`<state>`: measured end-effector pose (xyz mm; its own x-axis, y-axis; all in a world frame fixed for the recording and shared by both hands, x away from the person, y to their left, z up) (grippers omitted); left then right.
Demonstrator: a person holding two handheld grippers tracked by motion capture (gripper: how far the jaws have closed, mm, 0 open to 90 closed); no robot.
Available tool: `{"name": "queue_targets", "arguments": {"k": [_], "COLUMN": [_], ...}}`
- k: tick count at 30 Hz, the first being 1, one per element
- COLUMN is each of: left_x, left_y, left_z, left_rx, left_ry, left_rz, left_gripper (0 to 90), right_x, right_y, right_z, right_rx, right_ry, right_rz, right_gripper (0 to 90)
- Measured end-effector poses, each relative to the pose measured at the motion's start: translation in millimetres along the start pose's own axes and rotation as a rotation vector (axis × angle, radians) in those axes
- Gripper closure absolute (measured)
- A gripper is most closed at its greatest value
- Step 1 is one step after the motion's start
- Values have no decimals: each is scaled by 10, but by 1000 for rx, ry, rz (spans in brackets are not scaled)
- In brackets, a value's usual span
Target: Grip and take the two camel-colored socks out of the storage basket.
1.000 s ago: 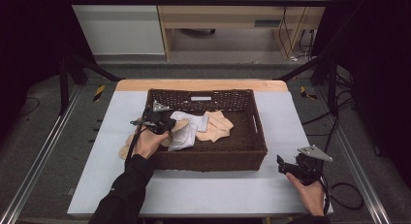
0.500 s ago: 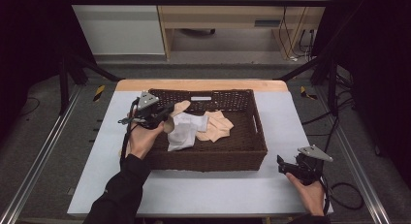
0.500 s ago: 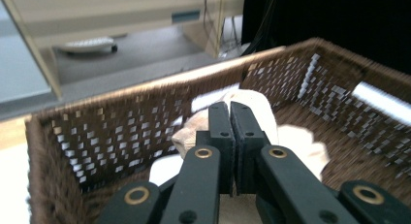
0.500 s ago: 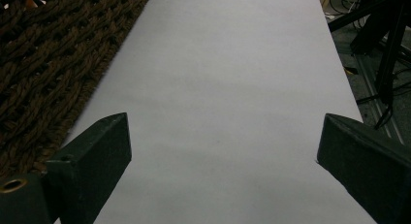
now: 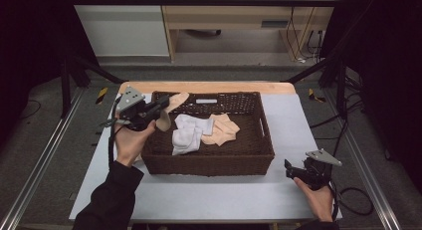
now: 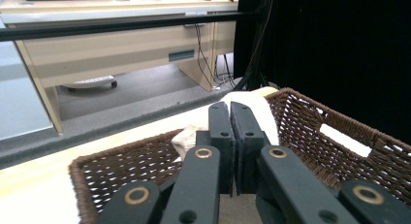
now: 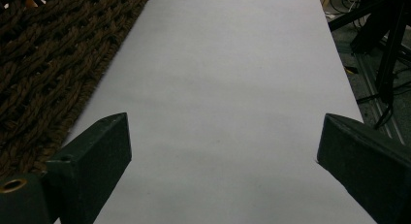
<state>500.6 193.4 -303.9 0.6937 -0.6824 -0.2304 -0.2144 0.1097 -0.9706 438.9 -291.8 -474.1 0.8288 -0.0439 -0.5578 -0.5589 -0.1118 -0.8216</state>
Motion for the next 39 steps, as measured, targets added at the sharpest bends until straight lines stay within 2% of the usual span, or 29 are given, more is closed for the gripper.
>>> {"name": "queue_targets", "arguments": {"k": [10, 17, 22, 27, 32, 39], "left_x": [-413, -691, -916, -1059, -1098, -1091], "left_y": [-48, 12, 190, 385, 615, 844], "left_z": [156, 286, 420, 531, 606, 682], "left_rx": [-28, -39, -57, -86, -113, -137], "left_ry": [-31, -76, -126, -159, -185, -219], "left_rz": [-62, -70, -53, -37, 2, 70], "left_gripper": [881, 881, 881, 881, 881, 881], "right_x": [6, -4, -8, -11, -19, -22], "right_y": [4, 1, 2, 2, 2, 8], "right_z": [3, -1, 2, -3, -8, -23], "right_rx": [-3, 2, 5, 7, 13, 16], "right_ry": [2, 0, 1, 1, 2, 1], "right_rz": [7, -2, -1, -2, -7, -8], "right_gripper": [56, 55, 55, 55, 55, 56]}}
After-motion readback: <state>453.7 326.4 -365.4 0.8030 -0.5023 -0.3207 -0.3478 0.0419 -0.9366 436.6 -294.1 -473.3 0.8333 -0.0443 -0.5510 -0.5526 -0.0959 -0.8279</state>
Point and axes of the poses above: each handheld gripper's, and its own axes: x roughly forward along the jaws, y roughly out of its underside, z roughly to its left, the point moved 1 cm from there along x, roughly forward along the jaws, and after that the axes turned 9 degrees about y, right-handed, at the moved point
